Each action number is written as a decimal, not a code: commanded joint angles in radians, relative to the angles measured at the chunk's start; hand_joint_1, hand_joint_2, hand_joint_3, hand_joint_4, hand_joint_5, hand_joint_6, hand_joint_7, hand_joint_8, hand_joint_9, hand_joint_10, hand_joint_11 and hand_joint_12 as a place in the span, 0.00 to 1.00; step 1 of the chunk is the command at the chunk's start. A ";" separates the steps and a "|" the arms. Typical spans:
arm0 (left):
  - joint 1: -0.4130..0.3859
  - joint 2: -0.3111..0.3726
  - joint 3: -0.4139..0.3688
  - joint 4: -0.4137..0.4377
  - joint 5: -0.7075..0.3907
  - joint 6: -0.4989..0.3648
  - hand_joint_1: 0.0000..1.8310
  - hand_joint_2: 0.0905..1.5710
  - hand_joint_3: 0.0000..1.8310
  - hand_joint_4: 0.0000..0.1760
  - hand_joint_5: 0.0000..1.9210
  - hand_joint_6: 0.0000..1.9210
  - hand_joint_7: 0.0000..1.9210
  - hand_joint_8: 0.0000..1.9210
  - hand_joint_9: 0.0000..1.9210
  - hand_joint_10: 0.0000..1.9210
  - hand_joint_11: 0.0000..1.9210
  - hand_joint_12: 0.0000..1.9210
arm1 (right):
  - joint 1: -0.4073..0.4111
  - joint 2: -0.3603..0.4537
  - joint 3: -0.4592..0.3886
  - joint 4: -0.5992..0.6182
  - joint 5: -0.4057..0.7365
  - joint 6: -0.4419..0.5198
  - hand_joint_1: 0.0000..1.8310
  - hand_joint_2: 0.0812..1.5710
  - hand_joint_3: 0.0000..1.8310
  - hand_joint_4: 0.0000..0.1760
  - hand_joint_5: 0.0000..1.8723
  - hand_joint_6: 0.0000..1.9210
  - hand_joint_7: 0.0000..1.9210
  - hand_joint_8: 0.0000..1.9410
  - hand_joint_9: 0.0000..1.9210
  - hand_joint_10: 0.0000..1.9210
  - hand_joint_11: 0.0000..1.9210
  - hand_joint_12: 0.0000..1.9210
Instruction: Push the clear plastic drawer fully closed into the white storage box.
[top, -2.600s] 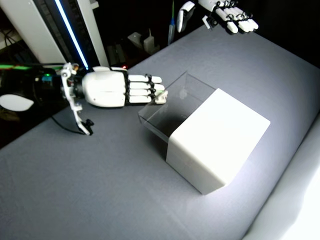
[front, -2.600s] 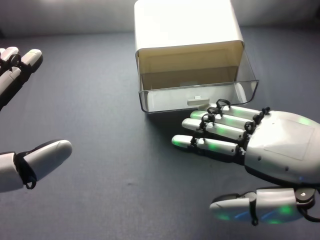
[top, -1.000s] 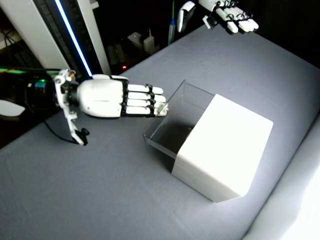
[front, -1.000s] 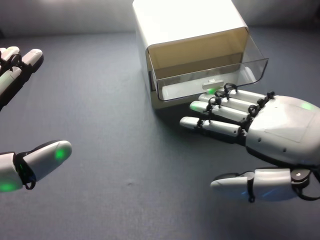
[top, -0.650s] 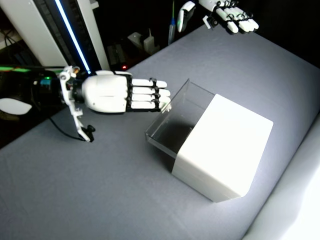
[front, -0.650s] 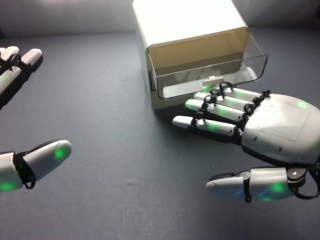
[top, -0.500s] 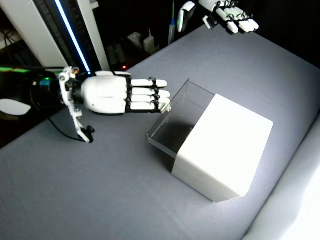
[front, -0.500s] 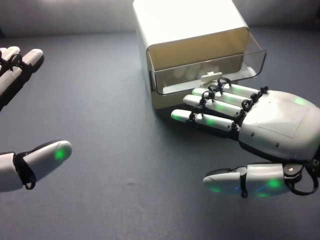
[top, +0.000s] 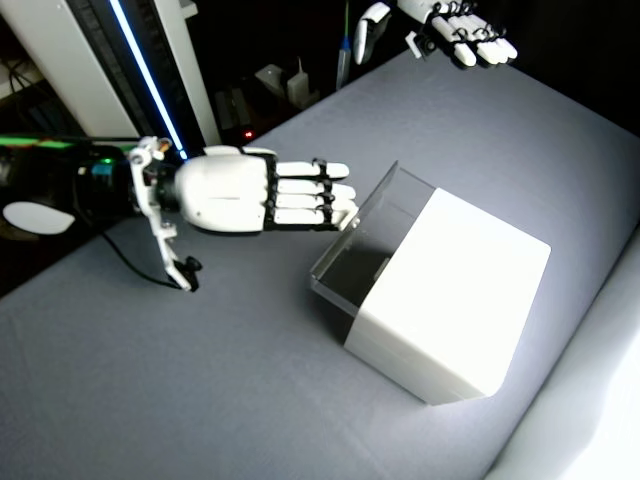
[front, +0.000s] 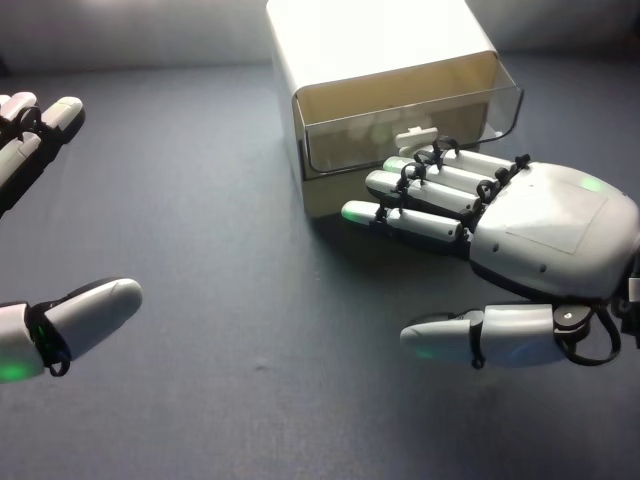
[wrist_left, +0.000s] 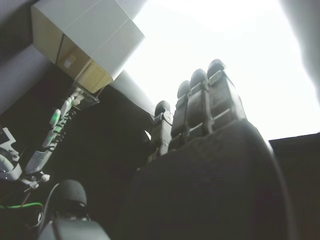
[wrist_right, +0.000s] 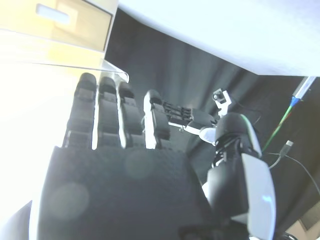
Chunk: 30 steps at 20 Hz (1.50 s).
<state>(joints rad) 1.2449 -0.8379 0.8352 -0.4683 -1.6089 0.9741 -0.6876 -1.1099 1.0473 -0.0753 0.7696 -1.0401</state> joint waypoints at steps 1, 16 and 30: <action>-0.004 0.000 0.006 0.010 -0.124 -0.006 0.00 0.36 0.27 1.00 0.00 0.00 0.00 0.00 0.00 0.00 0.00 0.00 | 0.025 0.001 0.002 0.015 0.130 -0.010 0.00 0.75 0.01 0.56 0.00 0.00 0.00 0.00 0.00 0.00 0.00 0.00; -0.005 -0.004 0.016 0.015 -0.124 -0.016 0.00 0.36 0.27 1.00 0.00 0.00 0.00 0.00 0.00 0.00 0.00 0.00 | 0.052 -0.005 0.036 0.073 0.113 -0.069 0.00 0.78 0.01 0.38 0.05 0.01 0.00 0.00 0.00 0.00 0.00 0.00; -0.005 -0.004 0.017 0.015 -0.124 -0.020 0.00 0.36 0.27 1.00 0.00 0.00 0.00 0.00 0.00 0.00 0.00 0.00 | 0.030 -0.038 0.074 0.102 0.070 -0.069 0.00 0.79 0.01 0.40 0.04 0.00 0.00 0.00 0.00 0.00 0.00 0.00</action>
<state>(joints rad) 1.2453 -0.8402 0.8478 -0.4591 -1.6089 0.9604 -0.6651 -1.1488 1.1183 0.0265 0.7193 -1.1057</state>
